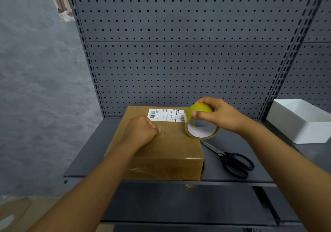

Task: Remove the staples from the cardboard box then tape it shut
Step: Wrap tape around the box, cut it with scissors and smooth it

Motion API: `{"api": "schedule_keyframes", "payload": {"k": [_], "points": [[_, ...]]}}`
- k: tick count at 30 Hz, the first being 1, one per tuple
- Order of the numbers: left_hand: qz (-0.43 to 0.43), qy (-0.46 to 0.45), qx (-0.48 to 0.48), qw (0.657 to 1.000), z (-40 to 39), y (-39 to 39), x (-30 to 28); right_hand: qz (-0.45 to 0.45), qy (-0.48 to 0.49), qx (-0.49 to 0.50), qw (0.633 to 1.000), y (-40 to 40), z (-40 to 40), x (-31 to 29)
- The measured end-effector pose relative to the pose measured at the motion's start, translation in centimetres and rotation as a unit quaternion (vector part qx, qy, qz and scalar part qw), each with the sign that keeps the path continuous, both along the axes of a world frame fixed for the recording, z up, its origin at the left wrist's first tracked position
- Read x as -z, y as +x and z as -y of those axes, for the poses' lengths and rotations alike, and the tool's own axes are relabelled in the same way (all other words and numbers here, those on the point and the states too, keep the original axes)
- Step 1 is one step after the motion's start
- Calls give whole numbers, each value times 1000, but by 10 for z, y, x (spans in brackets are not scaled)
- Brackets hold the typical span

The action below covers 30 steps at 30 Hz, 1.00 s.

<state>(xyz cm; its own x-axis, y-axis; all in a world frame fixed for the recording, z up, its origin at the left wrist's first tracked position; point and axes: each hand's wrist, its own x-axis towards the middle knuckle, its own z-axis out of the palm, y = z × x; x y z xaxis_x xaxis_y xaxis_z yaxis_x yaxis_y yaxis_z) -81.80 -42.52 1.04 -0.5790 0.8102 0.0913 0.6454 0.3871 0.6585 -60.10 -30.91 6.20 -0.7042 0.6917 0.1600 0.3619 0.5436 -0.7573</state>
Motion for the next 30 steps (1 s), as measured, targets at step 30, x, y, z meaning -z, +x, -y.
{"api": "schedule_keyframes", "payload": {"k": [30], "points": [[-138,-69,260,953,28,16,2,84,28,-7,996,-13,2,-13]]}}
